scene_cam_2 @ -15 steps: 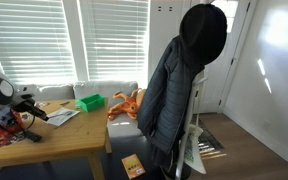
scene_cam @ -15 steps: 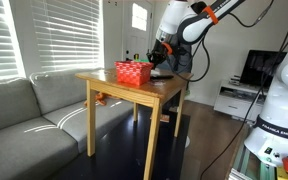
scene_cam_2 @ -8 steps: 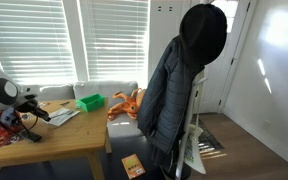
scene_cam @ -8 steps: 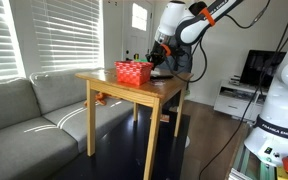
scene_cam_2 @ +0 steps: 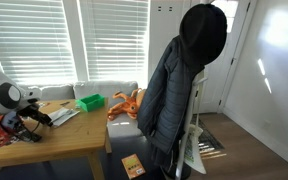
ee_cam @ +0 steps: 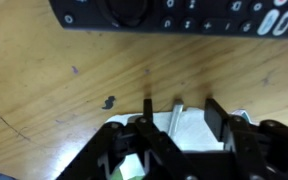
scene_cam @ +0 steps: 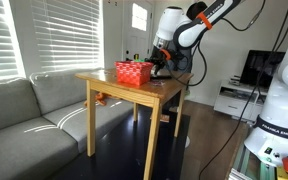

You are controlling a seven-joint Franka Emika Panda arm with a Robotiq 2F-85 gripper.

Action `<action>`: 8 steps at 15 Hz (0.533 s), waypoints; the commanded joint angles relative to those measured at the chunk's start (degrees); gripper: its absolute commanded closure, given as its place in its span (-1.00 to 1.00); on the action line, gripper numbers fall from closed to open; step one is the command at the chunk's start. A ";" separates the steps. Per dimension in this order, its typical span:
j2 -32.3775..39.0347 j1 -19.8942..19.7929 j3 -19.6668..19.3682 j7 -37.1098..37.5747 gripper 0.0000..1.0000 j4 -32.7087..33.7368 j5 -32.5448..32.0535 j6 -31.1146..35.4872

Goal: Pick up the silver spoon from the green lunch box and put it on the white kitchen paper on the table

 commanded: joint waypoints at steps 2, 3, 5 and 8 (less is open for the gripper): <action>-2.87 2.80 -1.05 -8.52 -0.91 1.26 9.13 -4.19; -3.84 3.30 -1.02 -11.17 -0.98 1.74 12.00 -6.48; -6.43 3.89 -1.15 -15.97 -1.00 3.46 16.73 -13.20; -9.89 3.45 -2.03 -21.50 -1.00 7.47 20.84 -24.54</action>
